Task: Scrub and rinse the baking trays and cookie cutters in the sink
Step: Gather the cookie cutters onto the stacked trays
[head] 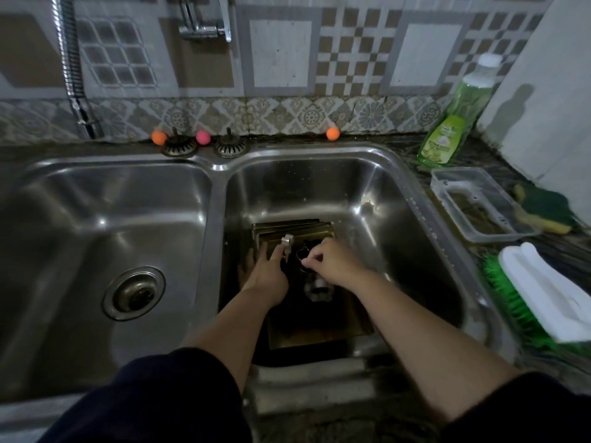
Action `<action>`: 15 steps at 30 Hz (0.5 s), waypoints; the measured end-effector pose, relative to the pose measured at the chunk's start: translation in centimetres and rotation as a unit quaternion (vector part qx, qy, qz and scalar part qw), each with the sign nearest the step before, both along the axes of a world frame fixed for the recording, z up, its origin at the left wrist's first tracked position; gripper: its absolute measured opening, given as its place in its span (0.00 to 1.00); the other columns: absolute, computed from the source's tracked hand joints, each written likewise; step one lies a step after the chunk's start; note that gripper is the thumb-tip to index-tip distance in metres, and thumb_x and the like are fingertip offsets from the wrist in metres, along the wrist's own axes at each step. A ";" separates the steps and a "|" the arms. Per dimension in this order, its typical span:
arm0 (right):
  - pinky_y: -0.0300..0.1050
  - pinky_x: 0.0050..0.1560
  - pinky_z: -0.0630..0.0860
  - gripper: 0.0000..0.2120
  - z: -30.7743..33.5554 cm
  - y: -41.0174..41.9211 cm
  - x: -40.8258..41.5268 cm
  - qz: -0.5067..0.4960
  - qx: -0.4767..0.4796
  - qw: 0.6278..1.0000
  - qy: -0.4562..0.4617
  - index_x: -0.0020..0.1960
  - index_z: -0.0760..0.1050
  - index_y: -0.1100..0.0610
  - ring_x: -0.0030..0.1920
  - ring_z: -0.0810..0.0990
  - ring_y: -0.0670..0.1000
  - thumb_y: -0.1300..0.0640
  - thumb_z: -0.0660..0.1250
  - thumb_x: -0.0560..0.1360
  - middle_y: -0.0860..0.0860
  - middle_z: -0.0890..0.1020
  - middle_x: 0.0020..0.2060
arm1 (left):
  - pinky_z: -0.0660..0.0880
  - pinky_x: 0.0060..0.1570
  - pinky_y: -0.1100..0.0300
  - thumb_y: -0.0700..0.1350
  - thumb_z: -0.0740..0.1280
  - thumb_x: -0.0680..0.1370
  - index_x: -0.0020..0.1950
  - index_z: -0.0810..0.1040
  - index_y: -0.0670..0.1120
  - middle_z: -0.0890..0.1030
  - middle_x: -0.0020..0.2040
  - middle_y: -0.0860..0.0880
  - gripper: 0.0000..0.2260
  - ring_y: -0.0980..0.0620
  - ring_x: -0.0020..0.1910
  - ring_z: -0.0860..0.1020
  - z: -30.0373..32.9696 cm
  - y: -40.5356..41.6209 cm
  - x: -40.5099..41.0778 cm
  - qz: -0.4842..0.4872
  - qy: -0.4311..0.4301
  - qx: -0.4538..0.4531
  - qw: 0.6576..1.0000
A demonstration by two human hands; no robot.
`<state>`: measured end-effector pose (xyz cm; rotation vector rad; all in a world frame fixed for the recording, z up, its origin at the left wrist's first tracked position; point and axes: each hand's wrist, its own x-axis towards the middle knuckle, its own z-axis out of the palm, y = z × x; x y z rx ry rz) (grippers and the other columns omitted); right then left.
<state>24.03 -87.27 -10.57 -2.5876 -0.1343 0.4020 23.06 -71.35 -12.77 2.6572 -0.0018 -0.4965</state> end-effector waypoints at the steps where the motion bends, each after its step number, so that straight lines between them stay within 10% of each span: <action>1: 0.51 0.56 0.76 0.07 -0.1 -0.1 -0.1 -0.007 0.014 1.000 -0.008 0.43 0.82 0.51 0.51 0.77 0.50 0.49 0.69 0.75 0.48 0.77 0.48 | 0.53 0.73 0.41 0.42 0.58 0.77 0.76 0.56 0.58 0.54 0.78 0.51 0.28 0.44 0.76 0.49 -0.2 0.1 0.0 0.009 -0.023 -0.021 0.999; 8: 0.50 0.55 0.76 0.13 -2.0 -1.5 0.5 -0.140 0.096 0.985 -0.020 0.48 0.72 0.45 0.56 0.75 0.53 0.40 0.70 0.70 0.51 0.75 0.56 | 0.65 0.66 0.50 0.54 0.64 0.79 0.77 0.49 0.52 0.60 0.75 0.45 0.32 0.44 0.71 0.65 1.1 -0.3 -0.4 0.046 0.059 -0.154 0.985; 11: 0.58 0.66 0.69 0.34 -2.8 -2.8 0.0 -0.166 0.106 0.977 0.077 0.71 0.61 0.43 0.69 0.67 0.57 0.31 0.64 0.70 0.53 0.65 0.71 | 0.61 0.72 0.47 0.60 0.67 0.75 0.75 0.31 0.55 0.51 0.78 0.43 0.47 0.41 0.73 0.62 0.3 -0.4 -0.6 0.093 0.137 -0.143 0.976; 15: 0.61 0.72 0.59 0.58 -4.2 -3.5 -1.2 -0.202 0.136 0.951 0.193 0.77 0.41 0.41 0.76 0.54 0.59 0.19 0.61 0.56 0.51 0.49 0.78 | 0.53 0.74 0.41 0.67 0.63 0.73 0.71 0.22 0.53 0.38 0.78 0.42 0.52 0.38 0.77 0.48 -1.2 -0.3 -0.4 0.138 0.213 -0.078 0.964</action>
